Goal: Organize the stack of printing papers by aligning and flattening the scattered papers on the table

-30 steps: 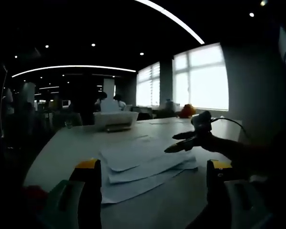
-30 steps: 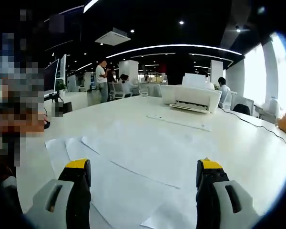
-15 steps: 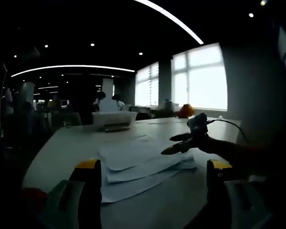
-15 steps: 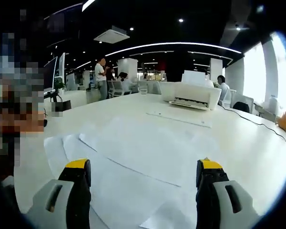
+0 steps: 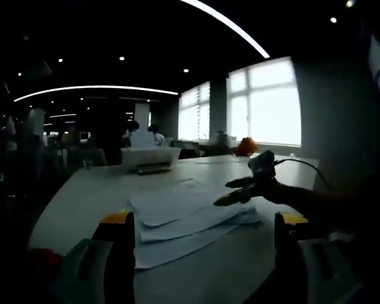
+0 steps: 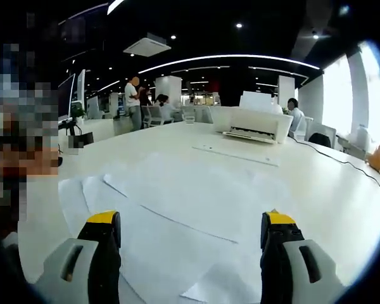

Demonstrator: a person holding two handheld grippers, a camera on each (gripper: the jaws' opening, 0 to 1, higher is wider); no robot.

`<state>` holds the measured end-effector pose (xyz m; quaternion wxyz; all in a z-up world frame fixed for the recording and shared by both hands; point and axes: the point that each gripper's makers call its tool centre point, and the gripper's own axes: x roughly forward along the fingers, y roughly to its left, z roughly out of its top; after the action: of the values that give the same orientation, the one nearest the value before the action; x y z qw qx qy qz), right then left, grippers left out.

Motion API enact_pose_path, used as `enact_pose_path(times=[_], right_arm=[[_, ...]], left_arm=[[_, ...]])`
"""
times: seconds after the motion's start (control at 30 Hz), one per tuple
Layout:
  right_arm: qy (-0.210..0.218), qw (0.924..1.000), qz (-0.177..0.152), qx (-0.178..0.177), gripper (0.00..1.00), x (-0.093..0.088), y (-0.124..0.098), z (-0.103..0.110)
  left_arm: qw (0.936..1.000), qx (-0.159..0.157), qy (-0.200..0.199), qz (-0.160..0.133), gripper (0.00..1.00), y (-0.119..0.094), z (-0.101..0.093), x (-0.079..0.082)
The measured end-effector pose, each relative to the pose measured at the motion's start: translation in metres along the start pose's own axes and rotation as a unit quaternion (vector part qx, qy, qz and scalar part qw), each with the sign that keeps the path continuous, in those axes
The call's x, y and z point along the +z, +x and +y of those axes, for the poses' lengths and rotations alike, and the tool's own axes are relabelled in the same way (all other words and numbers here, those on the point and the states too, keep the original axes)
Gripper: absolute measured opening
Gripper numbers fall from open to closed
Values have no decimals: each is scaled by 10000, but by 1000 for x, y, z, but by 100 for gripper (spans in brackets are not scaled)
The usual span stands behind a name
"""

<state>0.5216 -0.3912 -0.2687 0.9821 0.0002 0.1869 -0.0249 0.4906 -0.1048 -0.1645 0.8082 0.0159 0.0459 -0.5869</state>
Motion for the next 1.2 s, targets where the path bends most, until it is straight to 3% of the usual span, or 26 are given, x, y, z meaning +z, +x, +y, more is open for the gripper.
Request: enact_pose_path(times=[1.2], right_arm=[[11, 10000, 12, -37, 87, -4, -3, -3]], left_arm=[[10000, -63, -12, 44, 94, 2, -4, -3]])
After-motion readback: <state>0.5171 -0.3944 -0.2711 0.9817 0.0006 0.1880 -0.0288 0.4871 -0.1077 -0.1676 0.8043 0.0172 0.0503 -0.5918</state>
